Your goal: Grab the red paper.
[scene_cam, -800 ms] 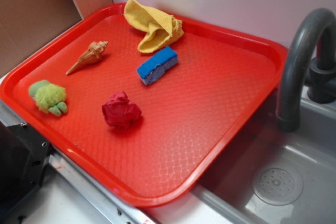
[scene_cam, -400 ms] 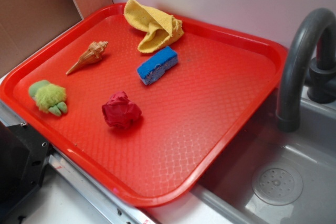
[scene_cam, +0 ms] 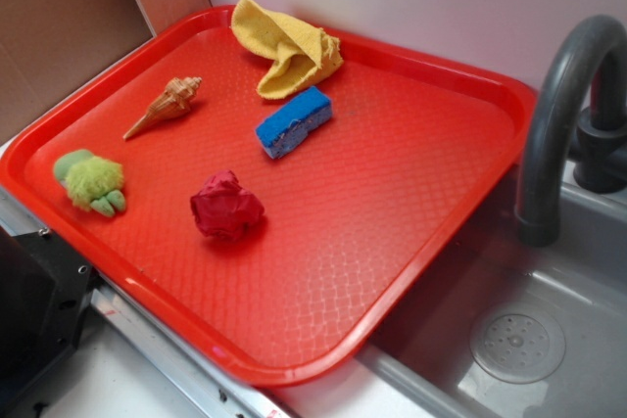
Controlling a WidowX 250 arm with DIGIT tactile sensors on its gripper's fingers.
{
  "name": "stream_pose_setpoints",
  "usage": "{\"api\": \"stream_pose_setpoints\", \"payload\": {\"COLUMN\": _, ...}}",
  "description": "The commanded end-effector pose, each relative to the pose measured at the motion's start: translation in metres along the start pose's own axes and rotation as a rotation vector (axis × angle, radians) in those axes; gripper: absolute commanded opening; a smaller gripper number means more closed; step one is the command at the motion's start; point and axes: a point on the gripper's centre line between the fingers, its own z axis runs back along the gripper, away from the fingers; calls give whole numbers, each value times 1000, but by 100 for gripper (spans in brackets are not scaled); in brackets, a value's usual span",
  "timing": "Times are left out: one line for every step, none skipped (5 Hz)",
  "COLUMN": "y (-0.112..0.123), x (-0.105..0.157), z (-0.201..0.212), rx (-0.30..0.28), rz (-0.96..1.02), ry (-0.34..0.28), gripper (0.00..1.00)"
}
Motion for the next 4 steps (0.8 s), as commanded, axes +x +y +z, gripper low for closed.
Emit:
{"api": "stream_pose_setpoints", "payload": {"y": -8, "x": 31, "z": -37, "rx": -67, "rz": -460, "ry": -34, "gripper": 100}}
{"api": "stream_pose_setpoints", "payload": {"y": -23, "x": 40, "z": -66, "rx": -127, "rz": -661, "ry": -18, "gripper": 100}}
{"api": "stream_pose_setpoints", "payload": {"y": -25, "x": 42, "z": -90, "rx": -152, "rz": -754, "ry": 17, "gripper": 100}}
{"api": "stream_pose_setpoints", "payload": {"y": -28, "x": 41, "z": -108, "rx": -163, "rz": -787, "ry": 73, "gripper": 100}}
